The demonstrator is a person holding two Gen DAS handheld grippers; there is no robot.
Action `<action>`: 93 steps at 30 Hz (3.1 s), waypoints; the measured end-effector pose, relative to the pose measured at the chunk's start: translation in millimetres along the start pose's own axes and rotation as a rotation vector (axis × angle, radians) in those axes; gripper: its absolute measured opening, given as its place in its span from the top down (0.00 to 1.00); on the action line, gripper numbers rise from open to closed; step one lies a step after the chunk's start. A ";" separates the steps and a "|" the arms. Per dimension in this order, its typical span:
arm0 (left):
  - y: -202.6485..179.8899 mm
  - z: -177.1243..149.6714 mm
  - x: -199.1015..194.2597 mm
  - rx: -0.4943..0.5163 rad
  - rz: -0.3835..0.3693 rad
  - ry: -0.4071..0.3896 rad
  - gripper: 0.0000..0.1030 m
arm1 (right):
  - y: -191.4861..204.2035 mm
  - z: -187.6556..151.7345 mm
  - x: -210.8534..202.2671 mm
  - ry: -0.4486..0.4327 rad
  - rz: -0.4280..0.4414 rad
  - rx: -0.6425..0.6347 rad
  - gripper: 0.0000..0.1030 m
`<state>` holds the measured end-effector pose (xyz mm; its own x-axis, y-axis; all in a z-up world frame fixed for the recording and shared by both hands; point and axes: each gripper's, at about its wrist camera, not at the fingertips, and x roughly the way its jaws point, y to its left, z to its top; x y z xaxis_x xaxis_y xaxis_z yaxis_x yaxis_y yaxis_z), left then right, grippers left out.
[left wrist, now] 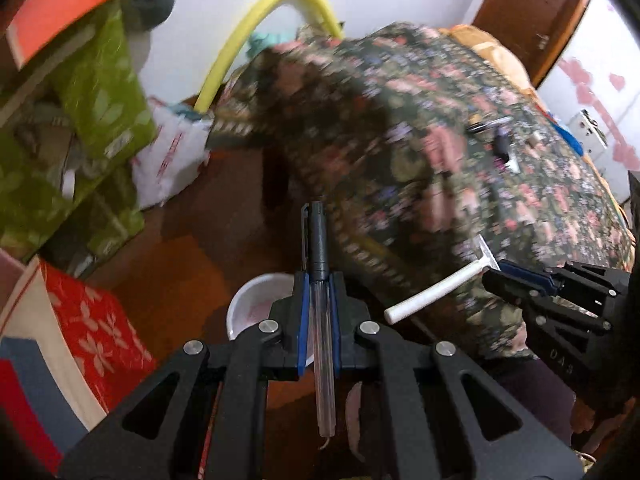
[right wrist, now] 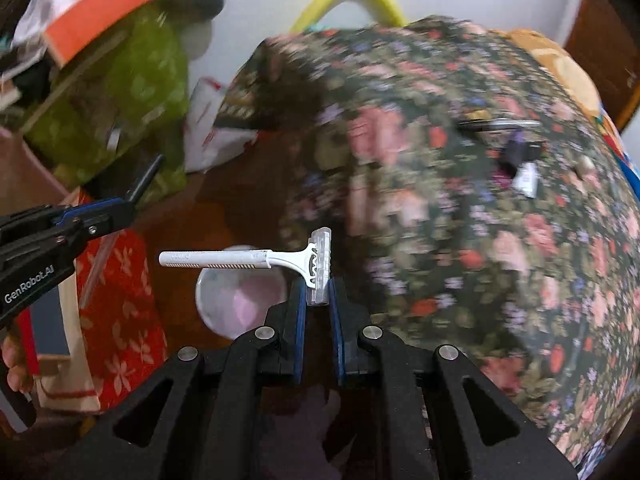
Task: Collect trash
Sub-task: 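Carry the pen and razor in both tools over the white bin, then open both tools to drop the pen and razor into the bin, then grasp the purple spray bottle with the left tool while the right tool grasps the black card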
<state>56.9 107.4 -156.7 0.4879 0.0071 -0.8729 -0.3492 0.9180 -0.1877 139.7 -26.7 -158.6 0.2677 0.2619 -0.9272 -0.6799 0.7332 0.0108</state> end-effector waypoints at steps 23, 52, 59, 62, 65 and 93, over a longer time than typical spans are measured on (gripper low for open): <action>77.4 -21.6 117.4 -0.176 0.007 0.247 0.92 | 75.9 24.8 129.6 0.294 0.098 -0.161 0.88; 39.0 -5.8 0.3 -0.061 0.025 -0.013 0.91 | 39.3 34.4 4.3 -0.021 0.128 -0.013 0.58; -2.0 3.3 -45.5 0.010 0.001 -0.150 0.91 | 12.7 24.7 -43.1 -0.153 0.106 0.044 0.58; -23.9 8.8 -60.4 0.039 -0.009 -0.203 0.91 | -4.7 20.7 -63.0 -0.209 0.079 0.069 0.58; -50.9 16.3 -71.7 0.085 -0.022 -0.238 0.91 | -23.5 15.9 -83.1 -0.264 0.048 0.082 0.58; -223.8 113.5 37.5 0.146 -0.113 -0.201 0.35 | -264.1 -1.4 -91.0 -0.317 -0.185 0.328 0.19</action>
<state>244.1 -52.8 -96.3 0.6713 -0.0331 -0.7404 -0.1720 0.9648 -0.1990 293.9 -245.1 -77.6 0.5930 0.2492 -0.7657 -0.3644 0.9310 0.0208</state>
